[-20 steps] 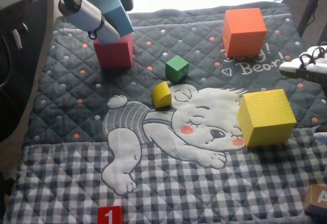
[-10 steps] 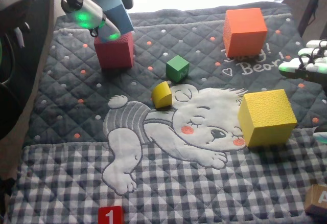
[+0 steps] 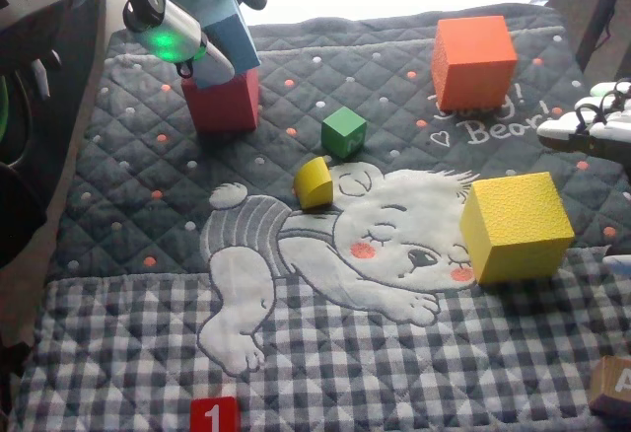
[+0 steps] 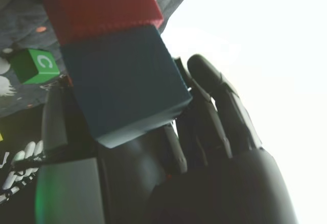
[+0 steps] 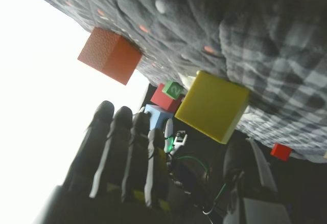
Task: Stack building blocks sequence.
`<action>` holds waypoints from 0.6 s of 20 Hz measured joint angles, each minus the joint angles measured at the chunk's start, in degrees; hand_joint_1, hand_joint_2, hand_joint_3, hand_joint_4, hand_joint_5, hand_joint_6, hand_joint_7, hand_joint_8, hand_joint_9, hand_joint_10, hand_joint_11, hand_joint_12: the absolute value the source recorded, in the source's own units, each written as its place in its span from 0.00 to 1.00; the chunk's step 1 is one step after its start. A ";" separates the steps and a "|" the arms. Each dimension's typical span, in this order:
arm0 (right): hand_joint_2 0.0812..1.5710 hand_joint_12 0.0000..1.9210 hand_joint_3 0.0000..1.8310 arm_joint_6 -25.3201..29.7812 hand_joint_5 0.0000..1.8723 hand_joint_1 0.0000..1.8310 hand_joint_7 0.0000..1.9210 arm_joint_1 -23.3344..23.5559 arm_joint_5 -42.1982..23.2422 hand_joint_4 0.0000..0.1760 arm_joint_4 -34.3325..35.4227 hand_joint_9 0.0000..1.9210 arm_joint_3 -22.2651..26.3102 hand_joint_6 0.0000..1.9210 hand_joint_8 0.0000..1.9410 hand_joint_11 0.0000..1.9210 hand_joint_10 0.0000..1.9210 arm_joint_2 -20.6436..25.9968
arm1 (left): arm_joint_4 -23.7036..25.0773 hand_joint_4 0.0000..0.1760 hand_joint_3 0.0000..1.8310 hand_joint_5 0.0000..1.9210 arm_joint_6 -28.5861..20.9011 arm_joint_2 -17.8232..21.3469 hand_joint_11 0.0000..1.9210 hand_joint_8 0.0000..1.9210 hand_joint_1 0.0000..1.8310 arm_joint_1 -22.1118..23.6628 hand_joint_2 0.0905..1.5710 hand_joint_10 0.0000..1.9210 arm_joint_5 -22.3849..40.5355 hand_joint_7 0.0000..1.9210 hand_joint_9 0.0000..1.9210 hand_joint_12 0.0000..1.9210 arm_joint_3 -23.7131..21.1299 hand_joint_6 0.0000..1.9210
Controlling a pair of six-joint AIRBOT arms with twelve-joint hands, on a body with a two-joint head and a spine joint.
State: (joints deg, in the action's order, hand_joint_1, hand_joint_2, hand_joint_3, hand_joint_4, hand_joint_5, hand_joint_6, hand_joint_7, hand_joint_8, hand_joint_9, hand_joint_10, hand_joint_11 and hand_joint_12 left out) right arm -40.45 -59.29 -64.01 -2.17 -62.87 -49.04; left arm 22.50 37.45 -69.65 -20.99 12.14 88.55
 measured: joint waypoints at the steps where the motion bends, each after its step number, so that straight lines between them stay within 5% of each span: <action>1: 0.67 0.02 0.00 0.00 0.14 0.40 0.20 0.00 0.00 0.27 -0.04 0.19 0.00 0.00 0.00 0.15 0.01 0.00 | 0.00 0.00 0.00 0.44 0.00 0.00 0.17 0.01 0.65 -0.02 0.58 0.34 0.00 0.44 0.32 0.74 0.00 0.00; 8: 0.68 0.02 0.00 0.00 0.15 0.40 0.19 0.00 0.00 0.24 0.00 0.17 0.00 0.00 0.00 0.15 0.00 0.00 | -0.02 0.01 0.00 0.39 -0.09 0.00 0.14 0.00 0.62 -0.09 0.57 0.05 -0.15 0.38 0.34 0.59 0.00 0.00; 12: 0.68 0.00 0.00 0.00 0.14 0.40 0.20 0.00 0.02 0.26 0.00 0.17 0.00 0.00 0.01 0.11 0.01 0.00 | 0.00 0.19 0.00 0.35 -0.09 -0.02 0.12 0.00 0.60 -0.20 0.57 0.00 -0.33 0.31 0.31 0.53 0.00 0.00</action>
State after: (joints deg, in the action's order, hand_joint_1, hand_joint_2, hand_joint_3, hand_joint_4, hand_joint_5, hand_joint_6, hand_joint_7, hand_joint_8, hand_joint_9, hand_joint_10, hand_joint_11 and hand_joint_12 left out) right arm -40.45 -59.29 -63.99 -2.17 -62.87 -49.04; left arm 22.50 37.36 -69.67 -21.19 11.81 88.55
